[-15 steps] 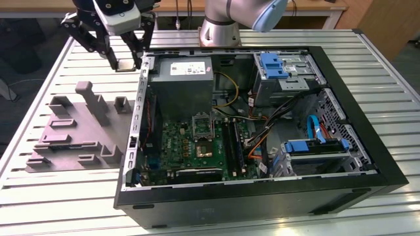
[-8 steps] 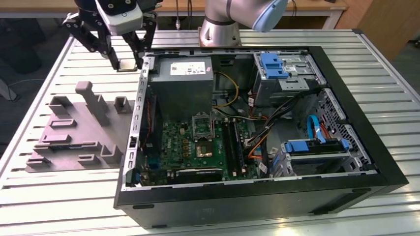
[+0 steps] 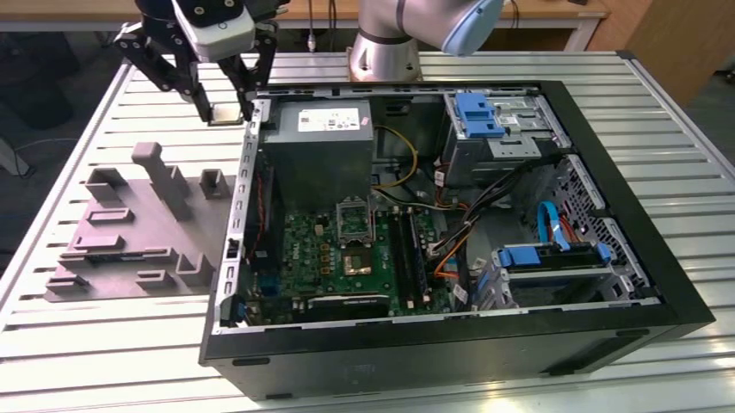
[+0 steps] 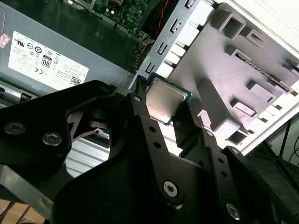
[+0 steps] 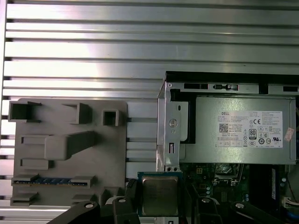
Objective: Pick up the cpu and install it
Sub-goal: 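Pick up the cpu and move it towards the insertion slot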
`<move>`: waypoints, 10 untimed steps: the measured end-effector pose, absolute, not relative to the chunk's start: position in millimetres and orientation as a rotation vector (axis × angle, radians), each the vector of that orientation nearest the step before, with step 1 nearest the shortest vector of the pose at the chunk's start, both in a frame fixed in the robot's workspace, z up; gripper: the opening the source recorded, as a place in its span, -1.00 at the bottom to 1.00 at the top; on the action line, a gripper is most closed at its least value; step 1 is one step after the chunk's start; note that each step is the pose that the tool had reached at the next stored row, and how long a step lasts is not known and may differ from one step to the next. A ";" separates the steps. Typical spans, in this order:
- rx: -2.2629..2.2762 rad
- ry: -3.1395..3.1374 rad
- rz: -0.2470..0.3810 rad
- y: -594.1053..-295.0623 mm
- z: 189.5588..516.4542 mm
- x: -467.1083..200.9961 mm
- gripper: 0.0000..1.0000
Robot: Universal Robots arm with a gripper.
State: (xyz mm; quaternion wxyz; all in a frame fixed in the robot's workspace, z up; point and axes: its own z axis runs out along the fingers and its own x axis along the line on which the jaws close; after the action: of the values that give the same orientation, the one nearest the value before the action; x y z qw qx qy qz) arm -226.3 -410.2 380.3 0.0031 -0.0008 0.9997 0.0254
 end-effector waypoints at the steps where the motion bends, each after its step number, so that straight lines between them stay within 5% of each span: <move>1: -0.002 3.134 0.080 -410.2 380.3 -225.9 -0.06; 10: -0.002 3.134 0.080 -410.2 380.0 -216.6 -0.06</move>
State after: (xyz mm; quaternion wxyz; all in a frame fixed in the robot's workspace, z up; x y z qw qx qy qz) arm -216.6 -410.2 380.0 0.0031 -0.0007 0.9997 0.0254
